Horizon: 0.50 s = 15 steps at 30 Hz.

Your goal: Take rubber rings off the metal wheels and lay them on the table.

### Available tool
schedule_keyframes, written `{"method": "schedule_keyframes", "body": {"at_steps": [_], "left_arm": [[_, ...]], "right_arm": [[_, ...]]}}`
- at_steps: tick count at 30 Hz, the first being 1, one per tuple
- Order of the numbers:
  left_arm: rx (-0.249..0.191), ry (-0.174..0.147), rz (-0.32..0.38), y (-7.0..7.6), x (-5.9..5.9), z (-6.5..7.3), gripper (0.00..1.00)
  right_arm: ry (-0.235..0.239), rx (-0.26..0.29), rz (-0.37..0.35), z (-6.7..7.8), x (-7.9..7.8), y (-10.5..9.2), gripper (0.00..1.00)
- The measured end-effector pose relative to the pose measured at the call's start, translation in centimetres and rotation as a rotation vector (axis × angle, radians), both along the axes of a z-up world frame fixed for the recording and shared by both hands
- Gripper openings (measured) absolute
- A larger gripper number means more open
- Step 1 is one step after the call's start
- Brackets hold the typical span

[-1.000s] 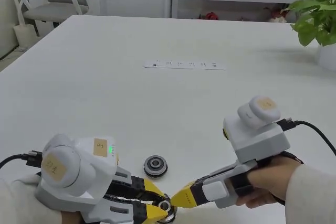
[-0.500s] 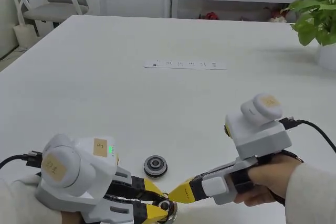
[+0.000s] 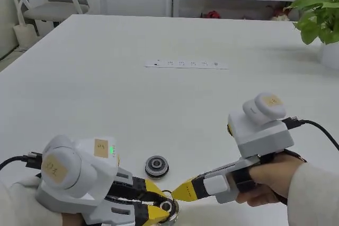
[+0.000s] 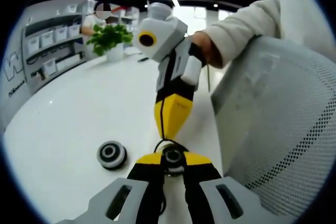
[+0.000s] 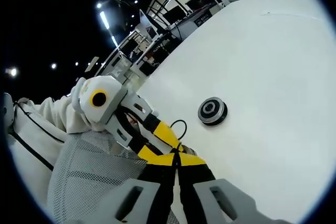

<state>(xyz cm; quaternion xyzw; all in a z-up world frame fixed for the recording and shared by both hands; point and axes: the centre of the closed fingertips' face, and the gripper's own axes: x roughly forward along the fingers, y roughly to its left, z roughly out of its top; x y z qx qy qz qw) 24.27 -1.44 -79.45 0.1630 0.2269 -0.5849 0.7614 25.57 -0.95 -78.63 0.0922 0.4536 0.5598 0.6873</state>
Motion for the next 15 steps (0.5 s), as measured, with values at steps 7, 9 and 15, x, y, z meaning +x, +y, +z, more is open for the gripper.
{"method": "schedule_keyframes", "body": {"at_steps": [7,9,15], "left_arm": [[0.002,0.031,0.011,-0.03,0.07,0.04,0.14],[0.009,0.034,0.008,-0.06,0.02,0.03,0.15],[0.04,0.033,-0.007,0.1,-0.09,0.11,0.16]], "right_arm": [[0.007,-0.01,-0.016,-0.11,0.21,-0.31,0.0],[0.011,-0.018,-0.014,-0.28,0.15,-0.41,0.0],[0.02,-0.027,-0.016,-0.53,0.17,-0.65,0.0]]}}
